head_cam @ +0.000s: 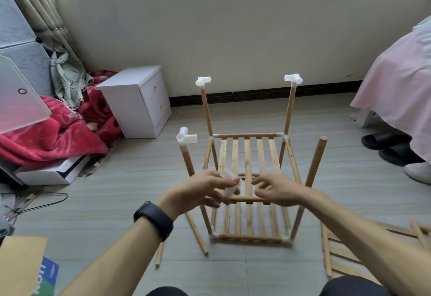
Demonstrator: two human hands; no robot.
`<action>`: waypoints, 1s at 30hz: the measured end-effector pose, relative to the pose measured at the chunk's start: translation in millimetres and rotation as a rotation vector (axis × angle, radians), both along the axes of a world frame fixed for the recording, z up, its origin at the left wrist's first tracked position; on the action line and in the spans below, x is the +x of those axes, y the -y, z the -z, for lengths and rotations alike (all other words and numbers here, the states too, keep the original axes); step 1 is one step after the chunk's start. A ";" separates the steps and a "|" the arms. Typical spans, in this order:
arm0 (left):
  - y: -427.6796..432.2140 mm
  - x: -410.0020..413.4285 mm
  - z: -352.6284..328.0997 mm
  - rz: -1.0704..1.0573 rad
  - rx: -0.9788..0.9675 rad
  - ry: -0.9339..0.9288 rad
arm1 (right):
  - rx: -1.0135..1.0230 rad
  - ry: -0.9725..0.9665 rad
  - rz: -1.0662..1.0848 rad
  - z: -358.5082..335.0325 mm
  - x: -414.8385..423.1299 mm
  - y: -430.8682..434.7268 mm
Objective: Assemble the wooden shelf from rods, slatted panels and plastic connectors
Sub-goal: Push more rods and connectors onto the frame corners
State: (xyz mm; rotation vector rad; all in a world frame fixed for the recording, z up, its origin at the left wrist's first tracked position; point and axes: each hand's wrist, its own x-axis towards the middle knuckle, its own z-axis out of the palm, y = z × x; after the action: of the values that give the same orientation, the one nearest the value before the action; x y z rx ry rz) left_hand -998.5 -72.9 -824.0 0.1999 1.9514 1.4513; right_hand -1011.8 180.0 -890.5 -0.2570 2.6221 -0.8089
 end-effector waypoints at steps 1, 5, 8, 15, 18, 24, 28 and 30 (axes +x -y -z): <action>-7.6 -6.2 -6.0 -0.011 0.113 0.039 | -0.141 -0.005 0.005 -21.2 0.7 1.3; -48.9 -35.3 -25.8 -0.139 0.349 0.028 | -0.506 -0.192 0.154 -89.5 8.4 -5.5; -85.0 -45.5 -29.7 -0.248 0.378 -0.057 | -0.635 -0.372 0.341 -105.0 23.0 -14.6; -140.8 -46.6 -37.9 -0.109 0.155 -0.307 | -0.826 -0.493 0.588 -86.6 60.0 -42.3; -156.2 -41.6 -45.1 -0.086 0.200 -0.355 | -0.858 -0.541 0.594 -90.1 63.4 -47.9; -177.8 -37.6 -47.6 -0.148 0.341 -0.379 | -0.871 -0.579 0.646 -87.8 63.4 -61.5; -185.2 -39.4 -45.8 -0.167 0.346 -0.399 | -0.959 -0.528 0.677 -88.7 63.2 -68.1; -188.4 -39.2 -46.0 -0.176 0.339 -0.401 | -1.014 -0.514 0.709 -89.2 62.5 -70.5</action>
State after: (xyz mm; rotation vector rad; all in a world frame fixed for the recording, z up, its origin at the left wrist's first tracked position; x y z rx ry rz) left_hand -1037.7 115.5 -777.9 0.5167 2.0556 1.9793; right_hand -949.3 250.5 -801.3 0.2785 2.4519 -2.5727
